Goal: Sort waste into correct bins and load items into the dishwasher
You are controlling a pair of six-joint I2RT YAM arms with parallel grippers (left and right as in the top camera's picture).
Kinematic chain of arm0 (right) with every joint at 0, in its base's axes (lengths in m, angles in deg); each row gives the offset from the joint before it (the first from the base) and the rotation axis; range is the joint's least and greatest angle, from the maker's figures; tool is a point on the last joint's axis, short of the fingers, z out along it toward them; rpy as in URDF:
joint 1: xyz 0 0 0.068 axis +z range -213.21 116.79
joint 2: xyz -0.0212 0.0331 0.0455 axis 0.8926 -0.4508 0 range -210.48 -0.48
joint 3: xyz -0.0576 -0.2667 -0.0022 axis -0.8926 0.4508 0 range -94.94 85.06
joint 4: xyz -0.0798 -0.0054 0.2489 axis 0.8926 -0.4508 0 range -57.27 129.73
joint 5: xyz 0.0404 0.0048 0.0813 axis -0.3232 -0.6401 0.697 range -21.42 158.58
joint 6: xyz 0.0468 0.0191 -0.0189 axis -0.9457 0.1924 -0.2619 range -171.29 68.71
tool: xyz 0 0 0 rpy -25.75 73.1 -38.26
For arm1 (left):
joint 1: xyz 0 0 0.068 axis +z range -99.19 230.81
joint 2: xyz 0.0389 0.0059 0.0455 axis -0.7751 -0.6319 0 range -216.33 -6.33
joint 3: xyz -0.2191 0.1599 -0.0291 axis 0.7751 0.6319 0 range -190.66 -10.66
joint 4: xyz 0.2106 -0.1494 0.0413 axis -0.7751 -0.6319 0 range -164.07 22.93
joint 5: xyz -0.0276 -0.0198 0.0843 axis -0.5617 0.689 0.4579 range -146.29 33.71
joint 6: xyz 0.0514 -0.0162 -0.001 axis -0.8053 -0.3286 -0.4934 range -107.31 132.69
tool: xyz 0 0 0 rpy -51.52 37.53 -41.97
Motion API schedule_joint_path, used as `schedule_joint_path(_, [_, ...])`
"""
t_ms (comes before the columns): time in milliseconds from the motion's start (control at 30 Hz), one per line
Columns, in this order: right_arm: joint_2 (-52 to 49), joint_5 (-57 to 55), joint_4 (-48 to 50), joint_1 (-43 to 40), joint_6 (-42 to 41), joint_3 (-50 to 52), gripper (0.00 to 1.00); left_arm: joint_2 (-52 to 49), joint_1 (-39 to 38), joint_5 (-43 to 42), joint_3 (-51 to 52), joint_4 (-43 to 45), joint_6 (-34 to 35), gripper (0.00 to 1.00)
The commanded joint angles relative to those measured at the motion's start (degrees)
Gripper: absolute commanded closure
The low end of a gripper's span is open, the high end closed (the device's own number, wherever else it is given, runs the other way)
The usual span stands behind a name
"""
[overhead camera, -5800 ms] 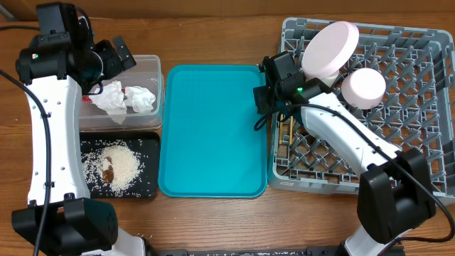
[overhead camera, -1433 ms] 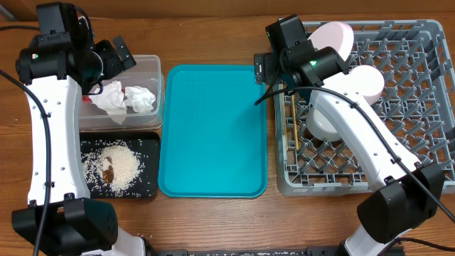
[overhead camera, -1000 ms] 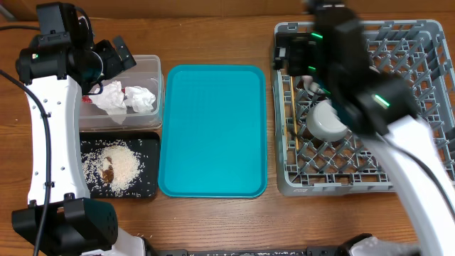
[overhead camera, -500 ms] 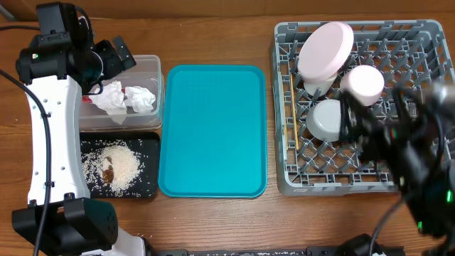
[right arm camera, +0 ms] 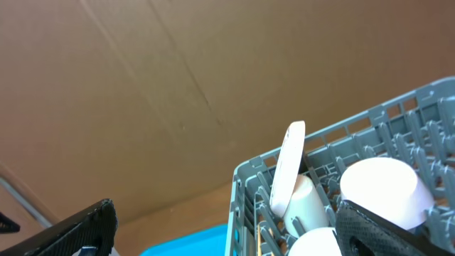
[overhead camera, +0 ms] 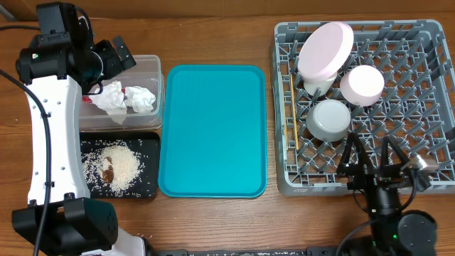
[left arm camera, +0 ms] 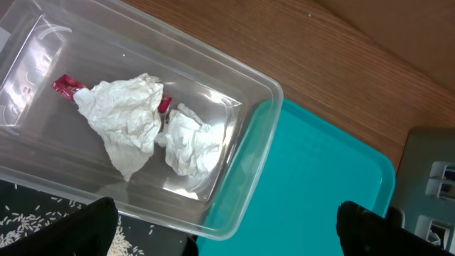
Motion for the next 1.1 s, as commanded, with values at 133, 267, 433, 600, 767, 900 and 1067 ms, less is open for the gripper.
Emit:
schedule_joint_path(133, [3.1,0.5,14.2,-0.6,-3.3,9.6,0.00,-0.3,-0.4,0.5,-1.3,0.0,-0.2,0.00])
schedule_joint_path(267, [4.1,0.5,18.8,-0.6,-2.4,14.1,0.00,-0.3,-0.4,0.5,-1.3,0.0,-0.2,0.00])
schedule_joint_path(433, [6.6,0.5,20.7,-0.7,-1.9,19.3,0.00,-0.3,-0.4,0.5,-1.3,0.0,-0.2,0.00])
schedule_joint_path(600, [6.6,0.5,20.7,-0.7,1.9,21.9,0.00,-0.3,-0.4,0.5,-1.3,0.0,-0.2,0.00])
schedule_joint_path(767, [6.6,2.4,15.8,-0.7,7.8,21.9,0.00,-0.3,-0.4,0.5,-1.3,0.0,-0.2,0.00])
schedule_joint_path(900, [6.6,8.1,12.2,-0.7,12.9,21.9,0.00,-0.3,-0.4,0.5,-1.3,0.0,-0.2,0.00])
schedule_joint_path(1067, [6.6,7.4,9.7,-0.7,13.3,21.9,0.00,-0.3,-0.4,0.5,-1.3,0.0,-0.2,0.00])
